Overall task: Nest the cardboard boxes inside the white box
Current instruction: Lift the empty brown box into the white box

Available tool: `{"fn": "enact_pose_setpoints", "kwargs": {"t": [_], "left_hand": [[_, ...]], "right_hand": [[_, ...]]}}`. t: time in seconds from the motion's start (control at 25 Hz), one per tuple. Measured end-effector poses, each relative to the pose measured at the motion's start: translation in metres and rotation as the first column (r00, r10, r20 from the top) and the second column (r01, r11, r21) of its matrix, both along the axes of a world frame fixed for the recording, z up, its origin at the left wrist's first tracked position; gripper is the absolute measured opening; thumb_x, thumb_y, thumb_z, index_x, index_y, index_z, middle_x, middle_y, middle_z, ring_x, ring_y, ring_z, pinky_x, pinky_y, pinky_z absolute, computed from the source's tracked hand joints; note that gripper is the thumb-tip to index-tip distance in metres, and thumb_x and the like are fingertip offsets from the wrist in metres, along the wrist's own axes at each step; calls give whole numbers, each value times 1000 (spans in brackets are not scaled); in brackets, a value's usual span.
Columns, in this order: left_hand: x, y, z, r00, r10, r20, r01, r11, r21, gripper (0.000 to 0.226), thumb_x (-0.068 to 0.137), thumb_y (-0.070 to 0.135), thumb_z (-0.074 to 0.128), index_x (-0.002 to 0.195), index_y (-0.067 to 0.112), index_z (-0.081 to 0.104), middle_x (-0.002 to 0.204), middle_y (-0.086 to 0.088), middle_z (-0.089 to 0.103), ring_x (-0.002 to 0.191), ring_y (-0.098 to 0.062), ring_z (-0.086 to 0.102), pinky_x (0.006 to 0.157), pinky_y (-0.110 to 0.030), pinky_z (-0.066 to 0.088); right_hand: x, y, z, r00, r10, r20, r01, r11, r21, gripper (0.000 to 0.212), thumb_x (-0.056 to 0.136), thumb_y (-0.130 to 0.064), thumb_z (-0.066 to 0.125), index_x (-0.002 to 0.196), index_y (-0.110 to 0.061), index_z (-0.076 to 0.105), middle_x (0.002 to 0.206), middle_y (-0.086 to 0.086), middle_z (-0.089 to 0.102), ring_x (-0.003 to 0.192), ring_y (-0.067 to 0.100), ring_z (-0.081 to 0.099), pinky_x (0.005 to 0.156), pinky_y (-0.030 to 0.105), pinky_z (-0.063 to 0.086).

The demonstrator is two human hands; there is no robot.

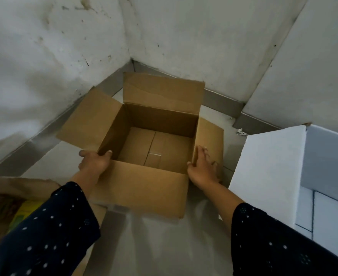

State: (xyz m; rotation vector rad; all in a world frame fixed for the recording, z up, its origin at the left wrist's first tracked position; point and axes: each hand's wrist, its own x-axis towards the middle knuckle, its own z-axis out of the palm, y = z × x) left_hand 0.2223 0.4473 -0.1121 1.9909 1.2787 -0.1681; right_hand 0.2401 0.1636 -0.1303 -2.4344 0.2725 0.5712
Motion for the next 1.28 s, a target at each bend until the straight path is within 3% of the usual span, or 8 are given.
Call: {"fn": "enact_pose_setpoints", "kwargs": {"t": [0.16, 0.24, 0.32, 0.4, 0.6, 0.92, 1.16, 1.28], "left_hand": [[7, 16, -6, 986, 133, 100, -127, 990, -68, 68, 90, 34, 59, 144, 9, 26, 143, -19, 43, 128, -42, 43, 108, -51, 37], [10, 21, -4, 958, 235, 166, -221, 970, -99, 58, 88, 37, 60, 136, 10, 42, 136, -17, 51, 122, -40, 48, 104, -51, 41], [10, 22, 4, 945, 260, 200, -254, 966, -54, 49, 87, 41, 61, 123, 10, 52, 128, -18, 56, 113, -39, 52, 95, -45, 45], [10, 22, 13, 961, 170, 217, -187, 980, 62, 38, 89, 43, 59, 108, 10, 55, 119, -21, 60, 98, -36, 54, 83, -42, 44], [2, 27, 35, 981, -139, 136, 86, 937, 338, 48, 98, 41, 41, 105, -1, 63, 93, -22, 65, 84, -39, 58, 76, -44, 47], [-27, -8, 127, 908, -154, 389, 4, 932, 362, 43, 100, 37, 40, 107, -2, 57, 99, -25, 63, 92, -42, 59, 76, -45, 44], [-68, -59, 230, 740, -199, 642, -39, 941, 336, 40, 101, 34, 38, 114, 2, 58, 108, -22, 64, 102, -41, 60, 83, -45, 44], [-95, -96, 271, 644, -214, 735, -44, 948, 315, 37, 99, 35, 40, 105, 3, 59, 103, -21, 64, 96, -37, 60, 79, -41, 42]], "right_hand": [[17, -5, 3, 909, -415, 20, 416, 909, -20, 76, 92, -49, 49, 152, -28, 8, 162, 10, -1, 145, 46, 11, 111, 65, 24], [24, -15, 6, 860, -509, -42, 510, 860, 2, 80, 90, -42, 55, 151, -24, 7, 157, 17, 18, 139, 44, 28, 108, 60, 34], [27, -25, 13, 874, -487, -8, 487, 873, 20, 80, 89, -30, 59, 152, -19, 9, 150, 18, 34, 132, 42, 41, 105, 55, 41], [29, -29, 25, 904, -405, 141, 406, 914, 18, 73, 91, -22, 59, 151, -14, 18, 146, 16, 41, 127, 41, 48, 100, 51, 45], [33, -8, 69, 880, -334, 339, 302, 942, 146, 39, 96, -16, 54, 134, -14, 43, 126, 13, 61, 107, 33, 64, 87, 39, 54], [1, -15, 146, 784, -423, 455, 320, 902, 288, 33, 99, -12, 48, 133, -13, 46, 121, 14, 63, 105, 30, 65, 82, 34, 53], [-40, -56, 238, 693, -458, 557, 300, 886, 354, 36, 98, -9, 48, 134, -14, 46, 118, 15, 63, 107, 30, 64, 81, 33, 52], [-75, -102, 288, 625, -467, 626, 311, 884, 349, 35, 99, -9, 47, 133, -14, 47, 120, 15, 63, 106, 30, 64, 80, 33, 52]]}}
